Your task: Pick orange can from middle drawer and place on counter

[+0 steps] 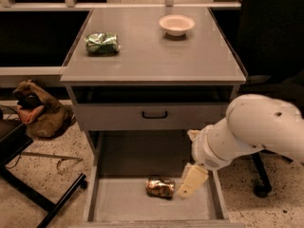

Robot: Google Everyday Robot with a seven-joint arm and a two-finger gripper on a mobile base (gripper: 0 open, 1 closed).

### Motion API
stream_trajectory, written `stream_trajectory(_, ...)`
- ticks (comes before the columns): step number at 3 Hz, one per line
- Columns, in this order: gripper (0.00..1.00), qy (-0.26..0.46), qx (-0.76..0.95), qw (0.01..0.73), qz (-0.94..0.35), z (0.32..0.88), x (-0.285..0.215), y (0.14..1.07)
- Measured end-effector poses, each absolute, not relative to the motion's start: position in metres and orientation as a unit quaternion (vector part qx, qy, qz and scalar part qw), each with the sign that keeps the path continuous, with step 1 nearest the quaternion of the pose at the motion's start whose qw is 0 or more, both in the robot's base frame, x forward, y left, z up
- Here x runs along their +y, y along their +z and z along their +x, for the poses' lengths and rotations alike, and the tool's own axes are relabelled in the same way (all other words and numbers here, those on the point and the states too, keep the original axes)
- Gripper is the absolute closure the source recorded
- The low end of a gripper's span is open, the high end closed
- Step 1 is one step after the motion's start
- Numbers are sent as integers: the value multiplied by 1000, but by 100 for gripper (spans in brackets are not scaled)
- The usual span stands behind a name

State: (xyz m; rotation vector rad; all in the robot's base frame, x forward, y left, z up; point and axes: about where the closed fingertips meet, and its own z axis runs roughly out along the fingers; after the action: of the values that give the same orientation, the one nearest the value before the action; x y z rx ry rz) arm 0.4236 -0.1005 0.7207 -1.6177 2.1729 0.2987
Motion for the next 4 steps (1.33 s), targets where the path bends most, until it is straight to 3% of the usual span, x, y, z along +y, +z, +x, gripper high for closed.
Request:
stream_trajectory(1, 0, 153, 765, 217, -587, 426, -70, 678)
stream_trajectory(3, 0, 182, 760, 226, -582, 432, -56, 642)
stream_trajectory(4, 0, 214, 755, 235, -574, 448, -25, 565)
